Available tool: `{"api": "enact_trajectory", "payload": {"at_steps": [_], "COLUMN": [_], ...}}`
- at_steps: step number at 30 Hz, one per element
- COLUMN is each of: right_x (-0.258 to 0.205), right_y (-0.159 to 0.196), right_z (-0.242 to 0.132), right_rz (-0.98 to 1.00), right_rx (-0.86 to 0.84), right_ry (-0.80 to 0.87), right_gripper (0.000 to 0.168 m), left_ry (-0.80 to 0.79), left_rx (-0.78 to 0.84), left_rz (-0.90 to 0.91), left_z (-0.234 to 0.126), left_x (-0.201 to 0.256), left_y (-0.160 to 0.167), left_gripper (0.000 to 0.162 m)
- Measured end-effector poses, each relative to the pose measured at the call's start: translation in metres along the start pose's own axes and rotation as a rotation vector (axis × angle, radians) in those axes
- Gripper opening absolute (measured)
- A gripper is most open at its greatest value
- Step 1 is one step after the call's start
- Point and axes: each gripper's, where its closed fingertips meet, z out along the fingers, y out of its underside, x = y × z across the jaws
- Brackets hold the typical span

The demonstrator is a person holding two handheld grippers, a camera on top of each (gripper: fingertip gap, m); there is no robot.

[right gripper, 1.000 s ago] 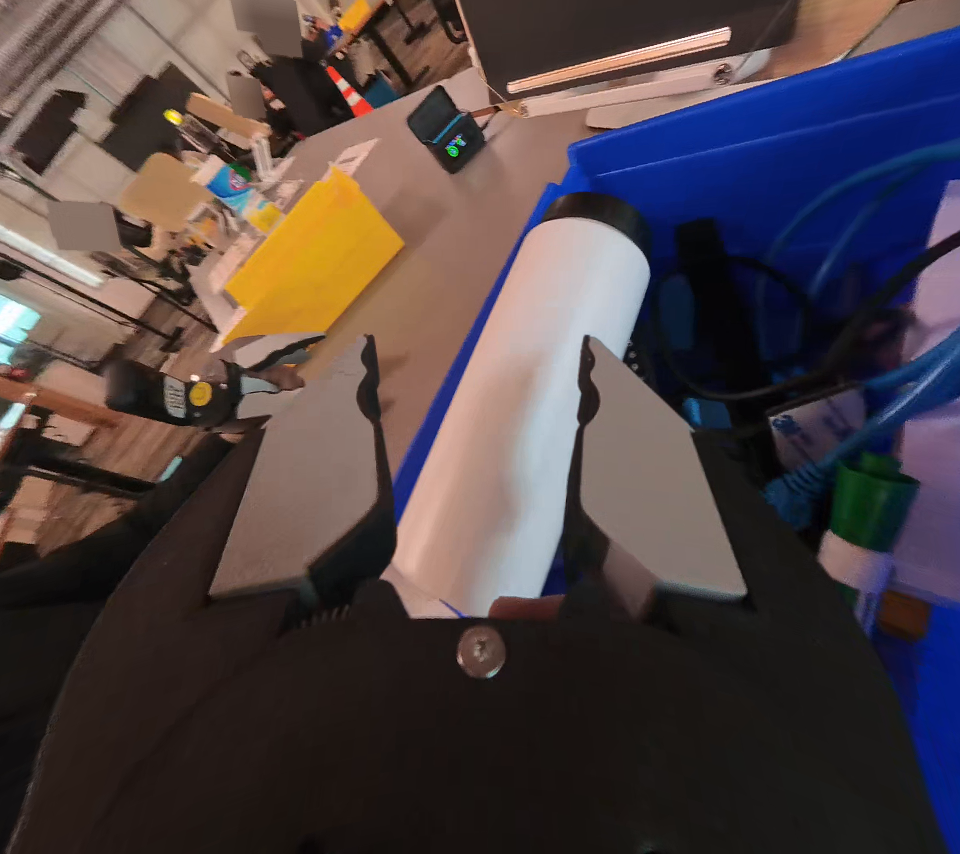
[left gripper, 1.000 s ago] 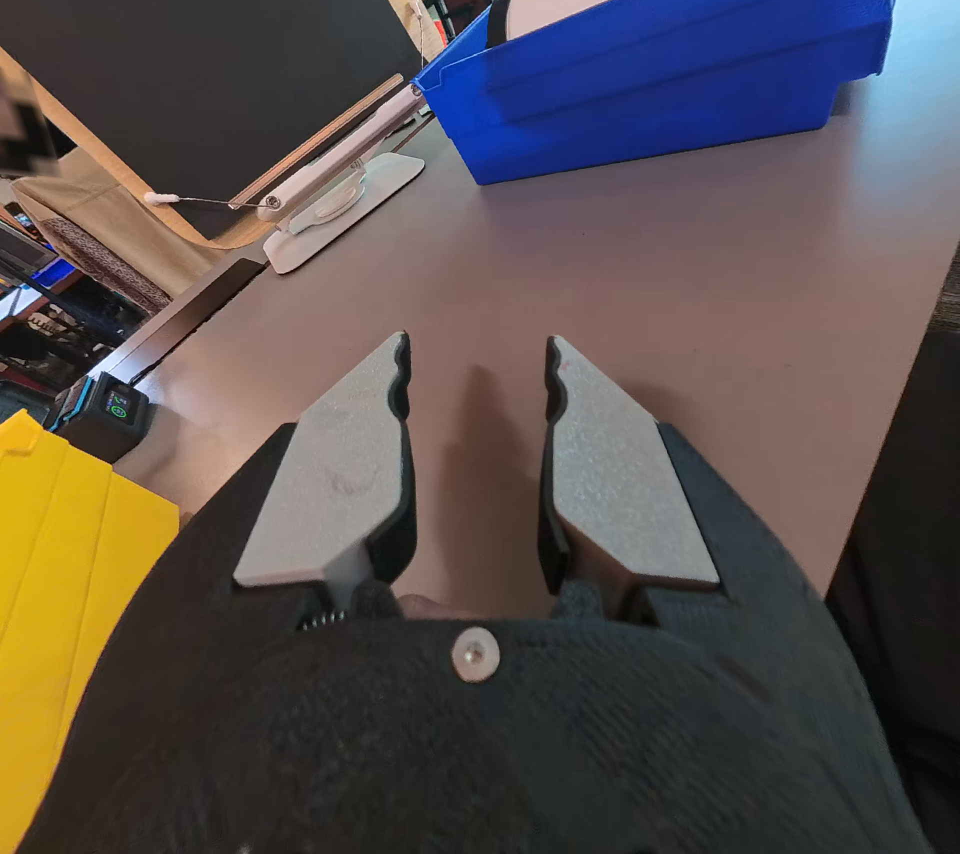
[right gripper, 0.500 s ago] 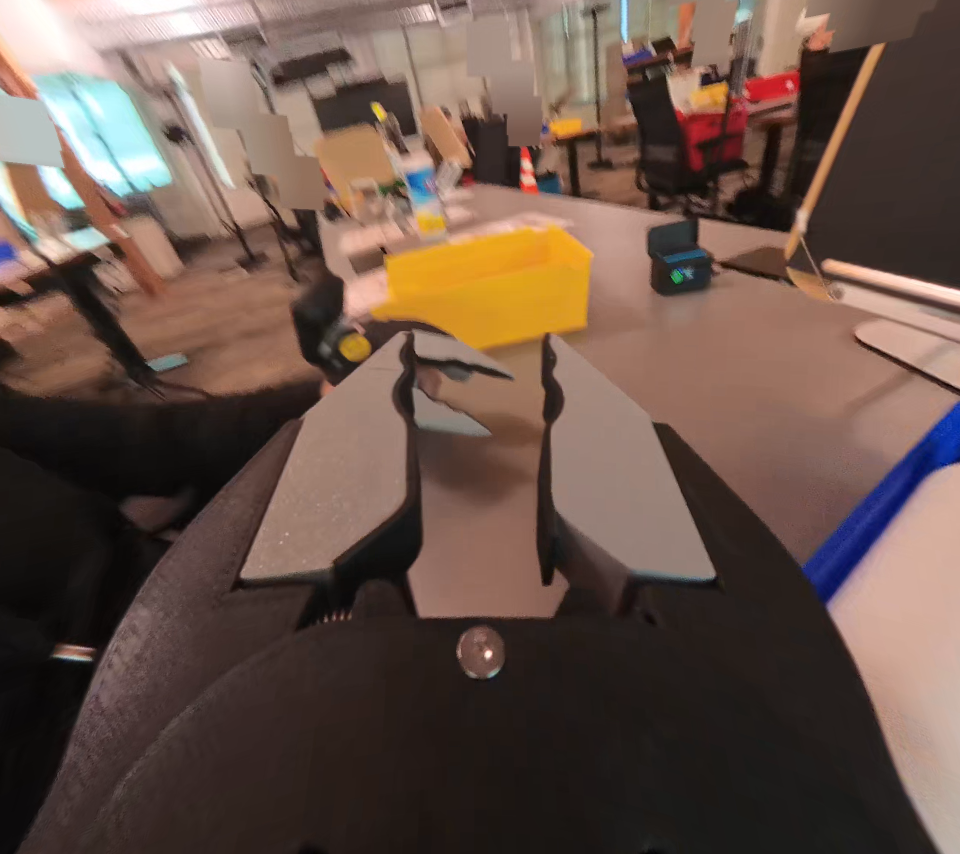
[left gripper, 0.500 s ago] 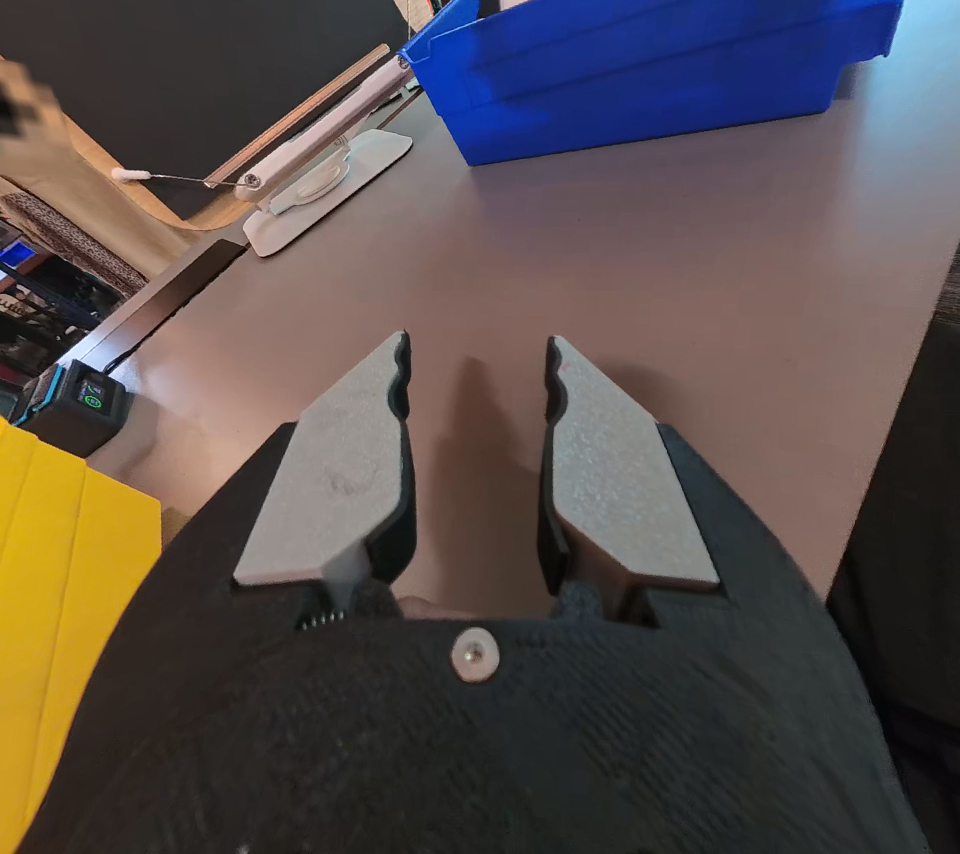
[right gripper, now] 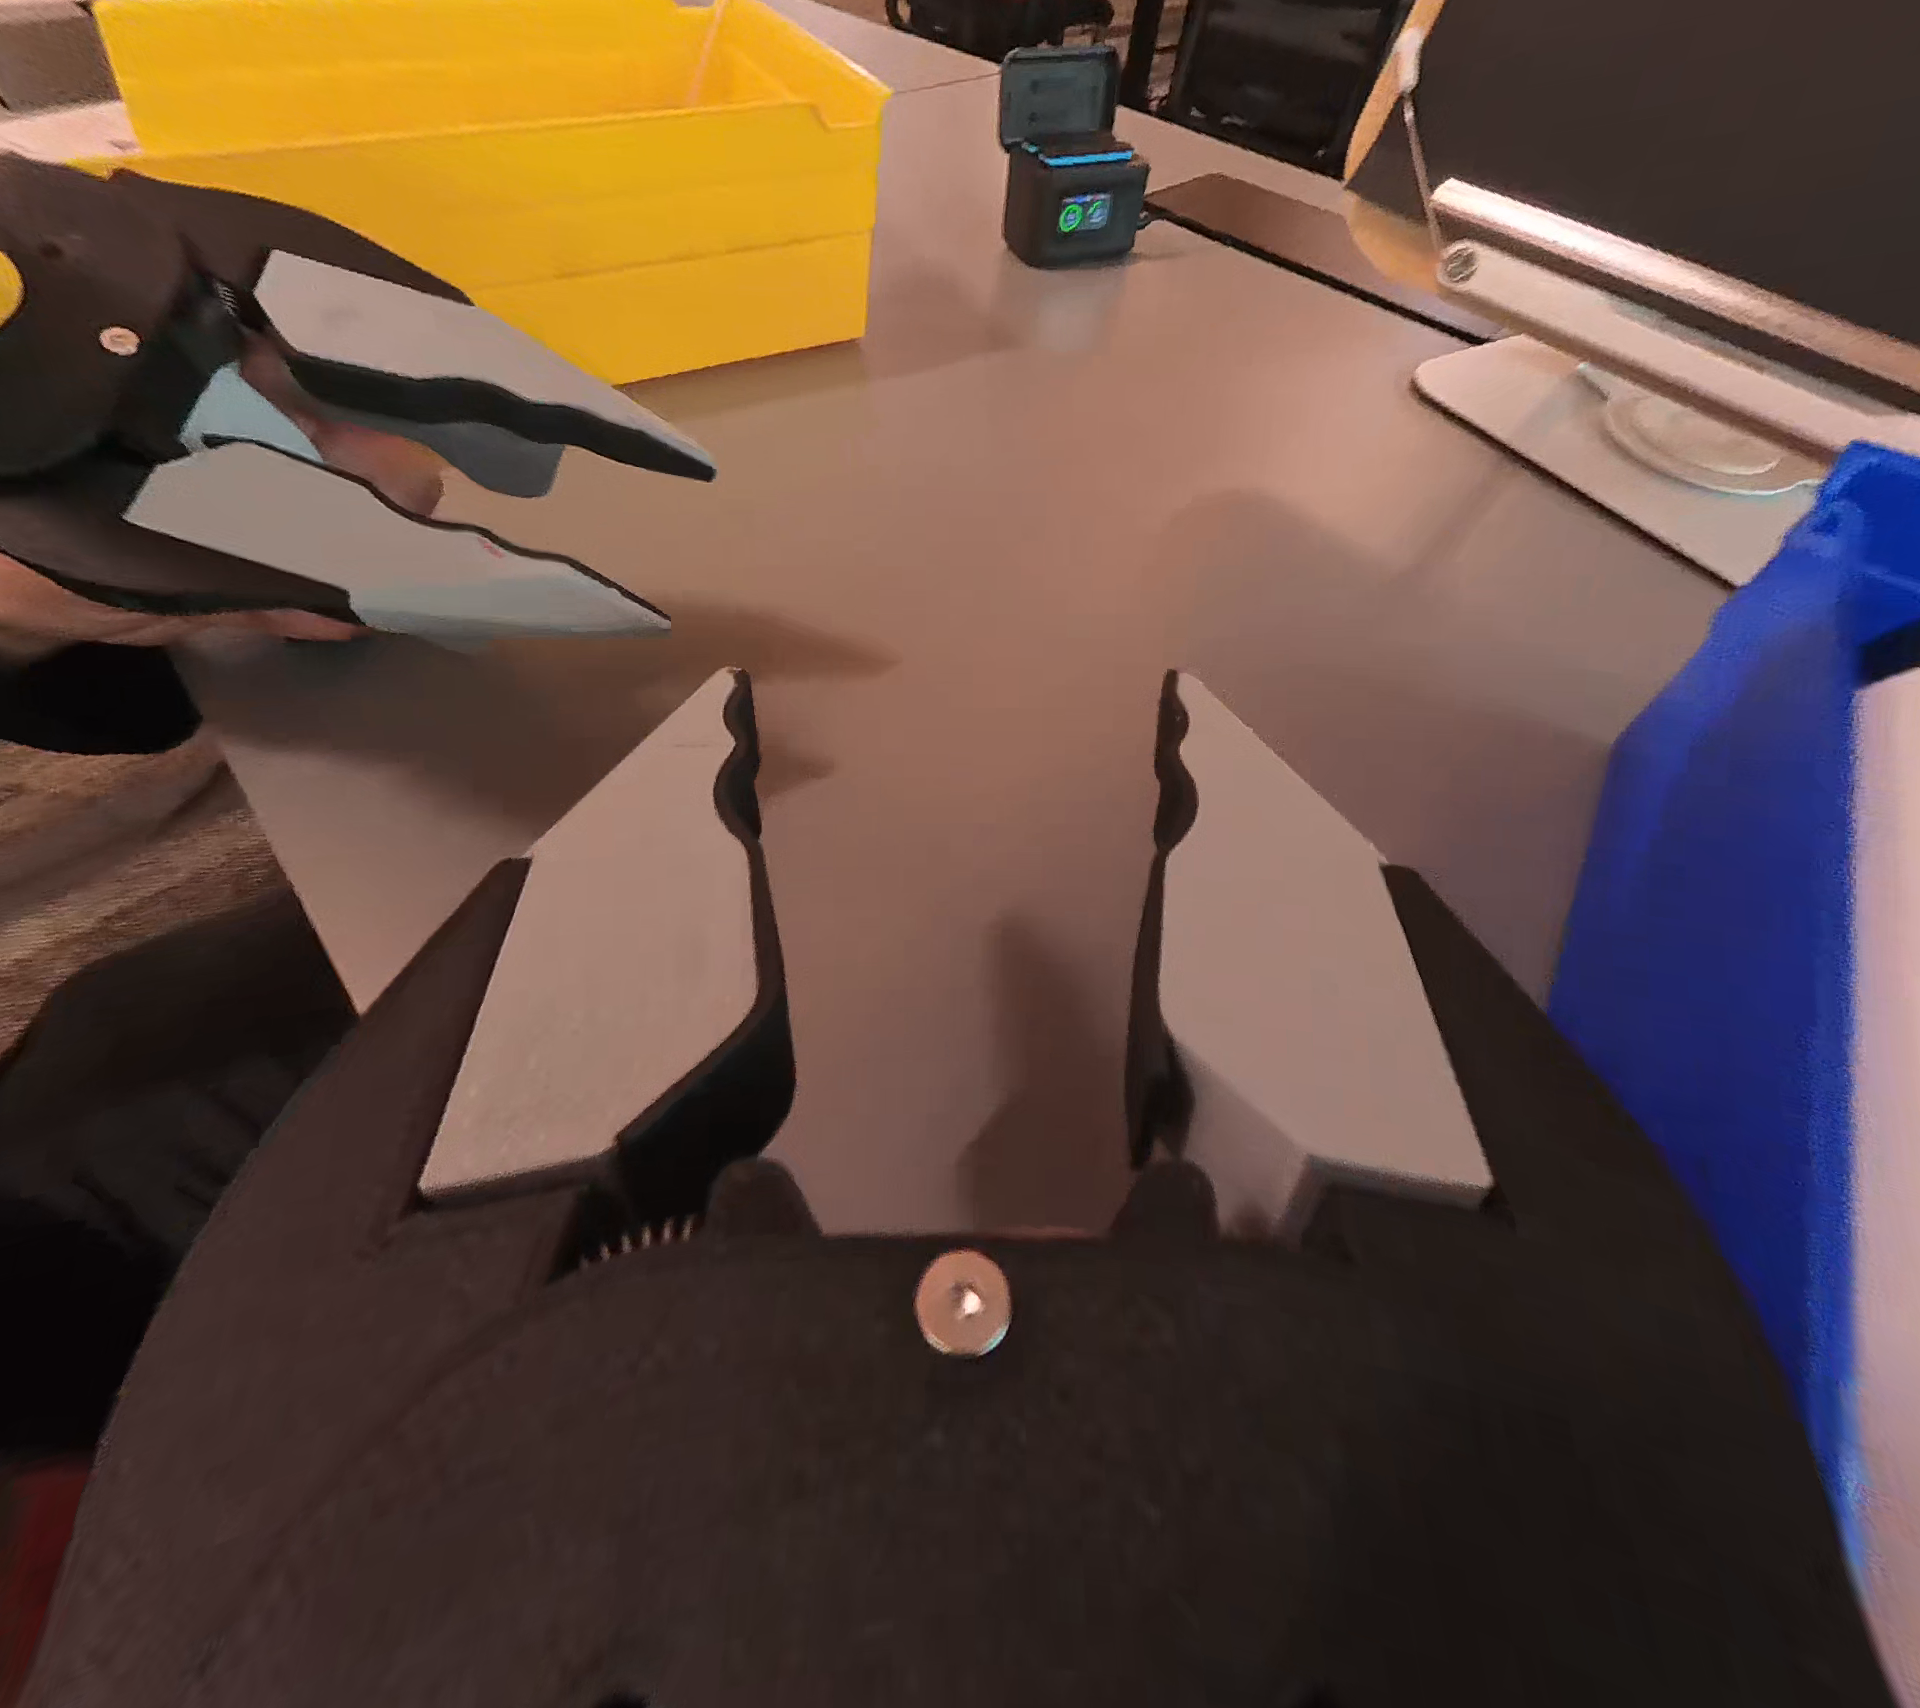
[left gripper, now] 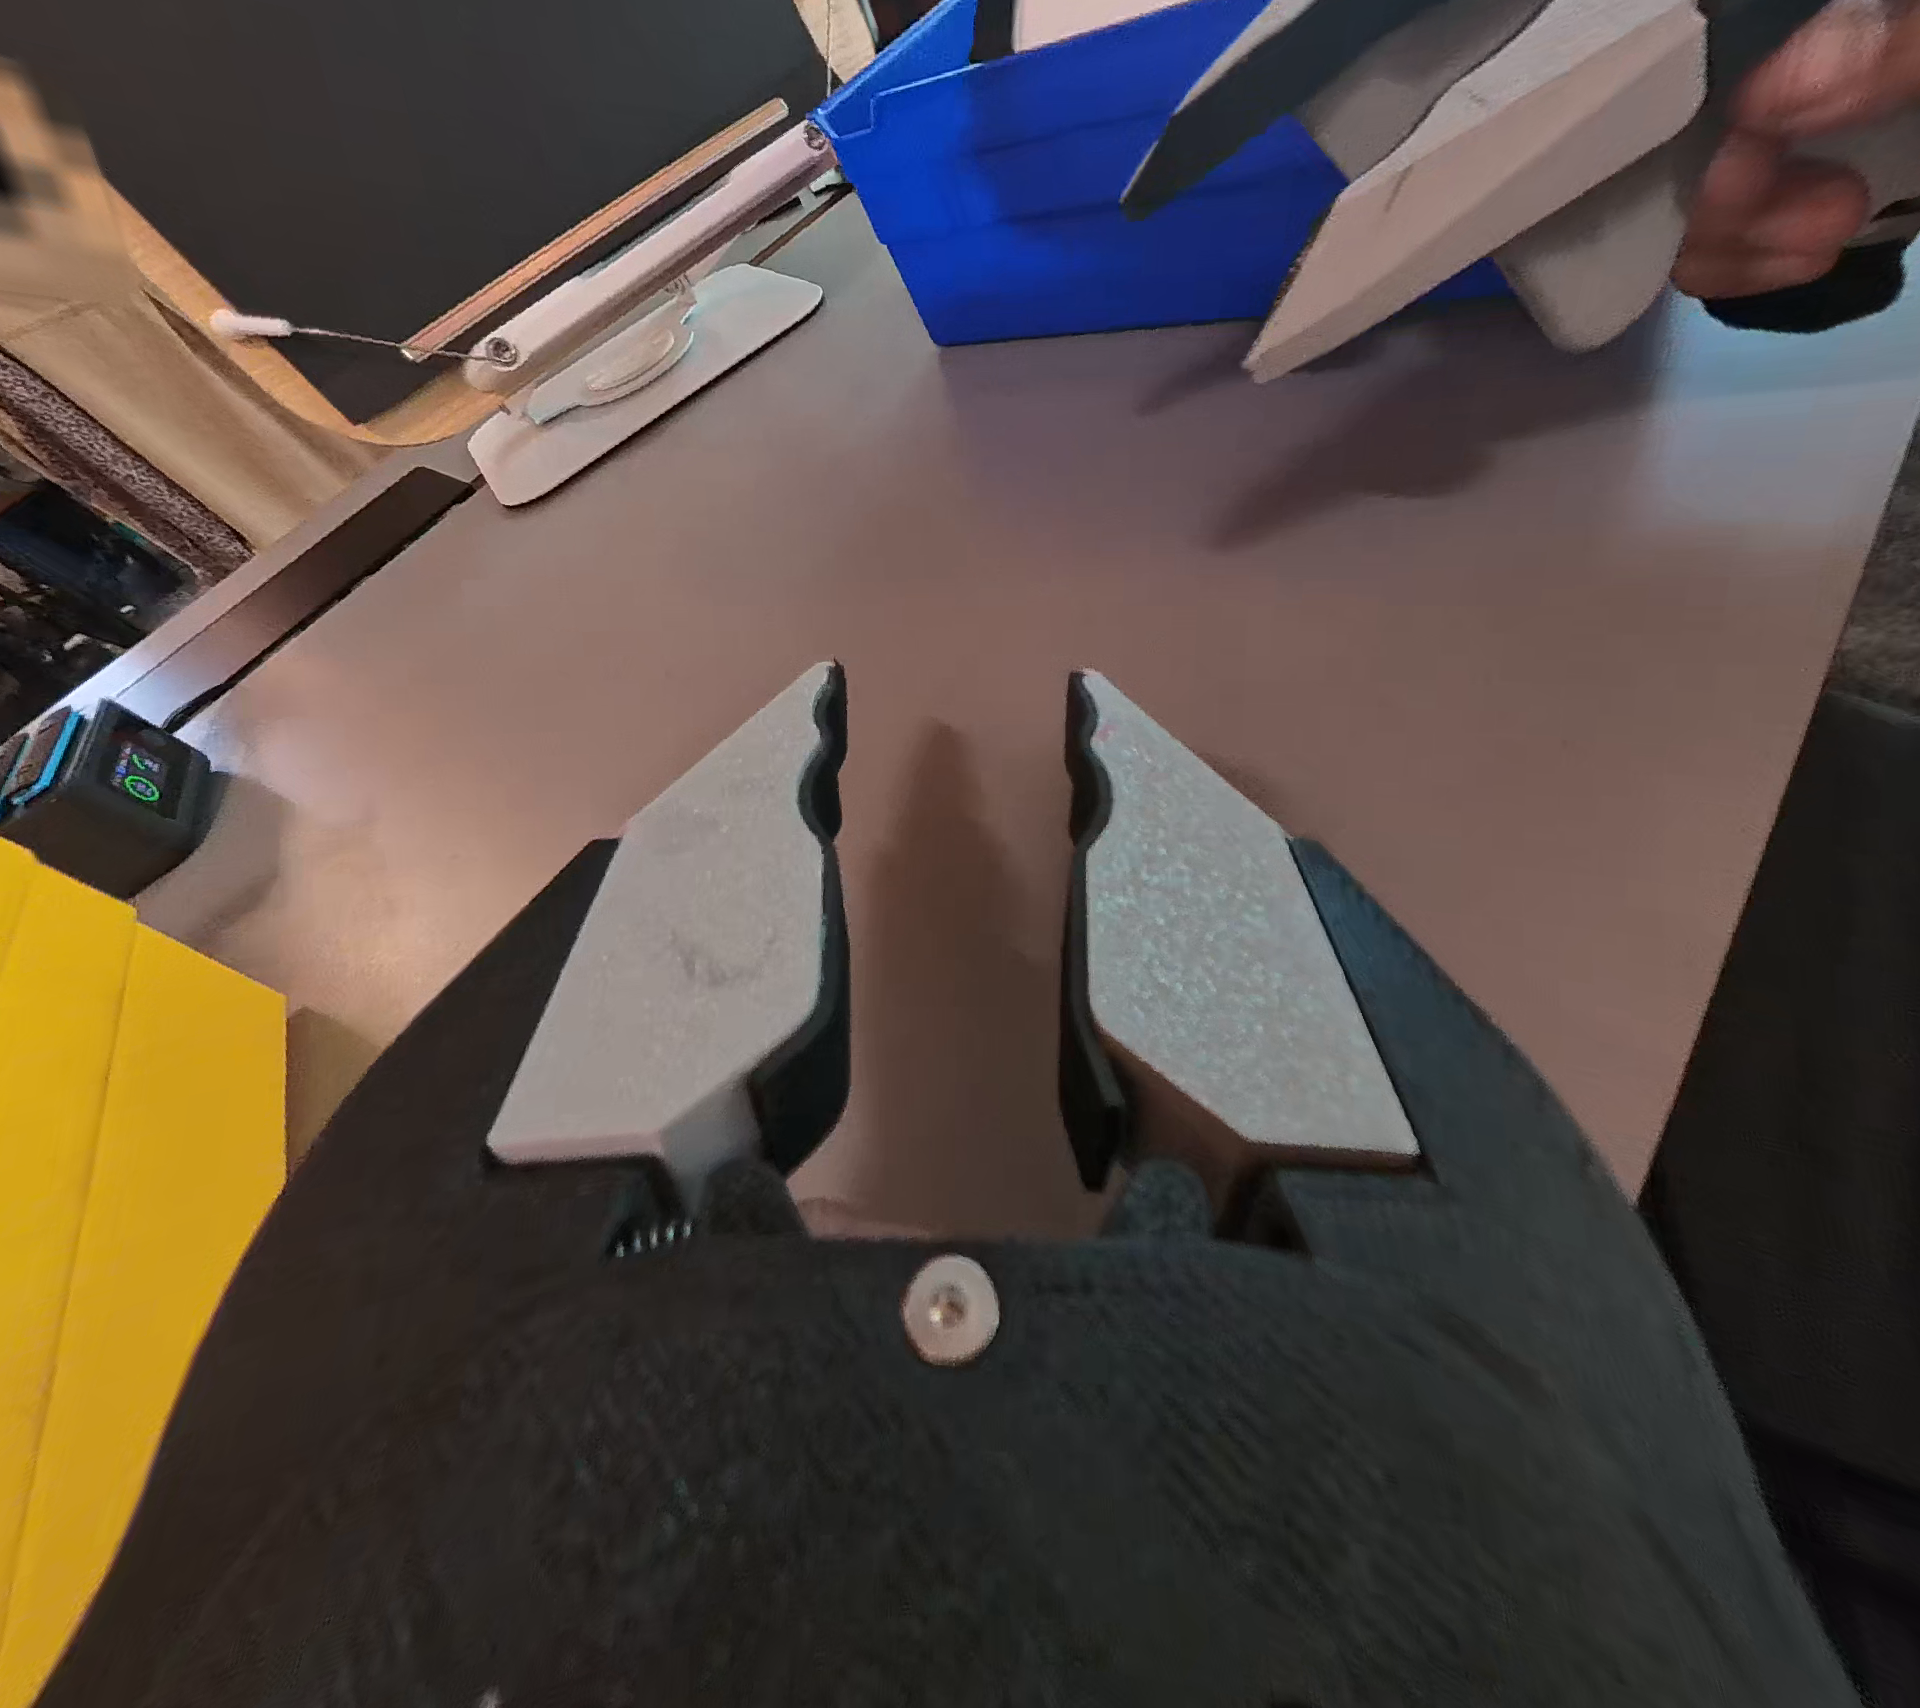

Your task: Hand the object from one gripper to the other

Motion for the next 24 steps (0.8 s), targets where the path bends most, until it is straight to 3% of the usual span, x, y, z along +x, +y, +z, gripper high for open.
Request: {"api": "enact_trajectory", "payload": {"at_steps": [8, 11, 17, 20, 24], "right_x": [0.005, 0.007, 0.0, -0.001, -0.001], "right_y": [0.021, 0.018, 0.017, 0.019, 0.018], "right_z": [0.022, 0.019, 0.018, 0.02, 0.019], "right_rz": [0.081, 0.147, 0.142, 0.103, 0.094], "right_rx": [-0.012, 0.015, 0.022, 0.008, 0.016], "right_ry": [-0.055, -0.097, -0.153, -0.127, -0.122], "right_gripper": [0.076, 0.069, 0.066, 0.066, 0.065], "left_ry": [-0.035, -0.043, -0.056, -0.062, -0.193], "left_rx": [-0.054, -0.062, -0.069, 0.001, 0.163], "left_rz": [0.112, 0.132, 0.097, 0.002, -0.062], "left_z": [0.006, 0.006, 0.005, -0.016, -0.086], "left_x": [0.007, 0.008, 0.004, -0.004, -0.055], "left_y": [0.006, 0.007, 0.008, -0.015, -0.078], "left_gripper": [0.052, 0.055, 0.057, 0.051, 0.056]}}
